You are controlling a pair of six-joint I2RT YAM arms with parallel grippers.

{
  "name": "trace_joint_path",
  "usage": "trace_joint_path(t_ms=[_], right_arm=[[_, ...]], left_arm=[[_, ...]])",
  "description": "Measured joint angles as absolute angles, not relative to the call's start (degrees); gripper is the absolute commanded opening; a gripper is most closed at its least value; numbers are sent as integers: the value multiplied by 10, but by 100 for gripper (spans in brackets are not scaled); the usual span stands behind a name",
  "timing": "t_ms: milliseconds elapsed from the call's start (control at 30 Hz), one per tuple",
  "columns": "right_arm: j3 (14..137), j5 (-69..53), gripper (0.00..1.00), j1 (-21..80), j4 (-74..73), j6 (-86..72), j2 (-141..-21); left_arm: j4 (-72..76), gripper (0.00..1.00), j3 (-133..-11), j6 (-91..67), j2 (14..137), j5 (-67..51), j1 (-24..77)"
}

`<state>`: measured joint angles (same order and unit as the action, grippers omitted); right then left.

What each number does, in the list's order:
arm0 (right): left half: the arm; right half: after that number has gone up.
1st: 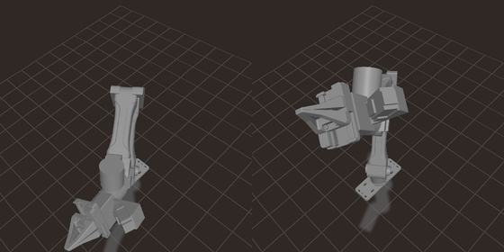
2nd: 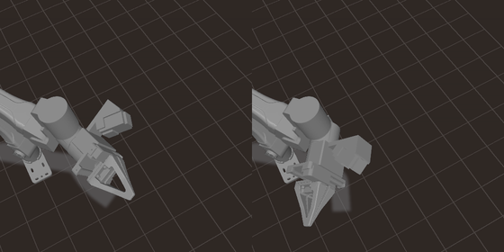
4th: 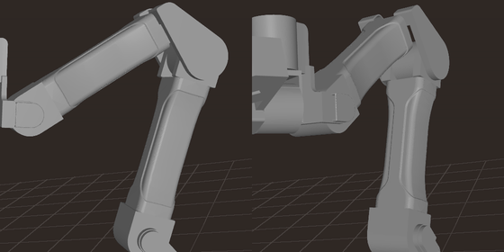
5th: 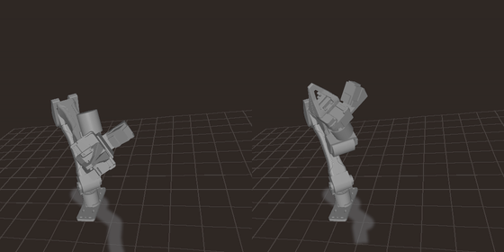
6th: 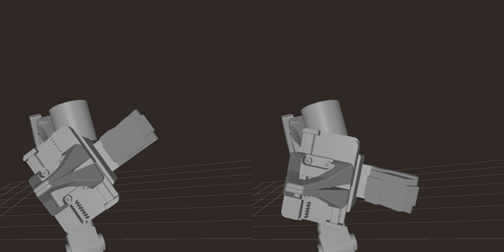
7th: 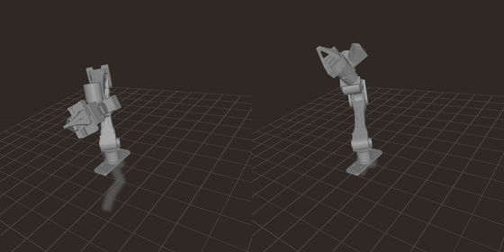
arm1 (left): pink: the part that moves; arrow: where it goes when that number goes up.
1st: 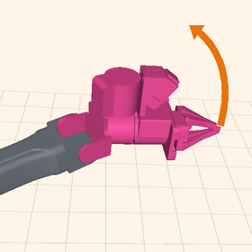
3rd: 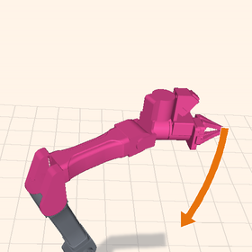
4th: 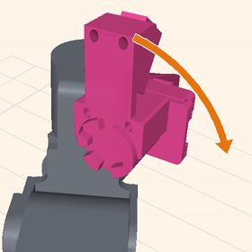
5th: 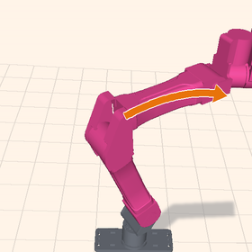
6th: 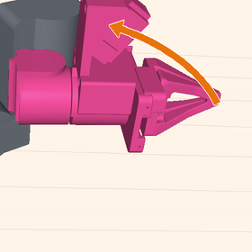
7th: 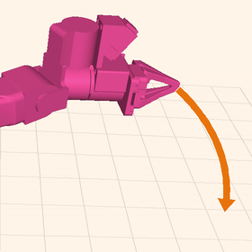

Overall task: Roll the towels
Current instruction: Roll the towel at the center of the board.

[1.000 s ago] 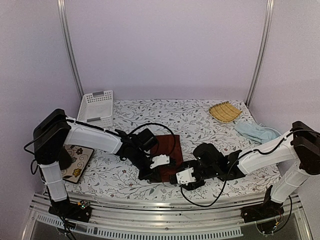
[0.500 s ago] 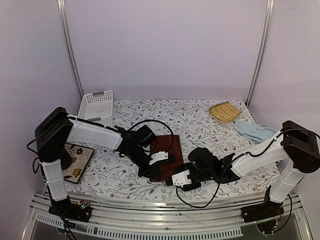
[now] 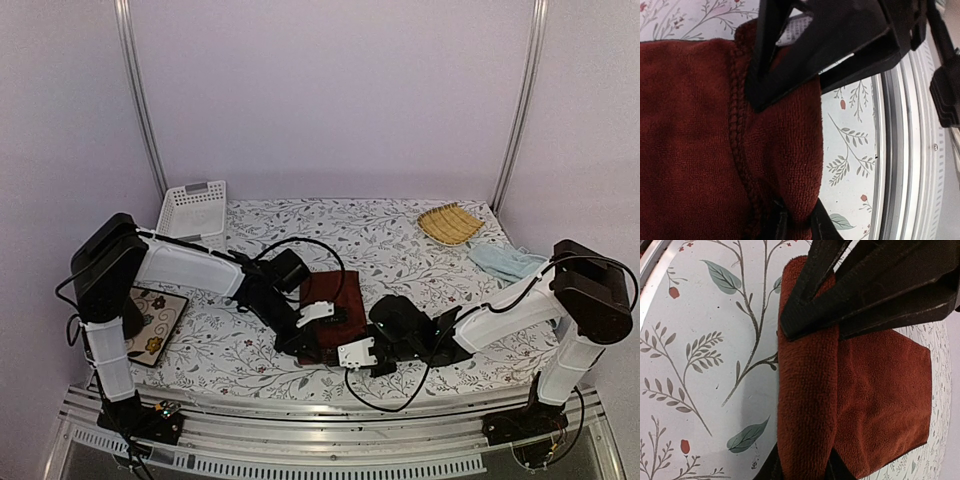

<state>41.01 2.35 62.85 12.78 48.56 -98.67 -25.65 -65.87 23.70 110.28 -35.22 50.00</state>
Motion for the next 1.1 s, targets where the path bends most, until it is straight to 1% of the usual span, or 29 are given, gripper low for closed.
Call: trace_joint_path(t_ms=[33, 100, 133, 233, 467, 667, 767, 1100], right_arm=[[413, 20, 15, 629, 123, 484, -987], [420, 11, 12, 629, 108, 483, -987], [424, 6, 11, 629, 101, 482, -987], [438, -8, 10, 629, 77, 475, -987], [455, -50, 10, 624, 44, 467, -987], [462, -86, 10, 611, 20, 458, -987], [477, -112, 12, 601, -1, 452, -987], [547, -194, 11, 567, -63, 421, -1023]], left_arm=[[-257, 30, -659, 239, 1103, -353, 498], [-259, 42, -658, 236, 1102, -351, 497], [-260, 47, -658, 240, 1101, -350, 496], [-265, 55, -655, 233, 1093, -338, 495], [-269, 62, -628, 220, 1047, -295, 475], [-262, 69, -600, 205, 980, -246, 448], [-251, 70, -581, 197, 945, -219, 437], [-186, 72, -487, 188, 855, -155, 437]])
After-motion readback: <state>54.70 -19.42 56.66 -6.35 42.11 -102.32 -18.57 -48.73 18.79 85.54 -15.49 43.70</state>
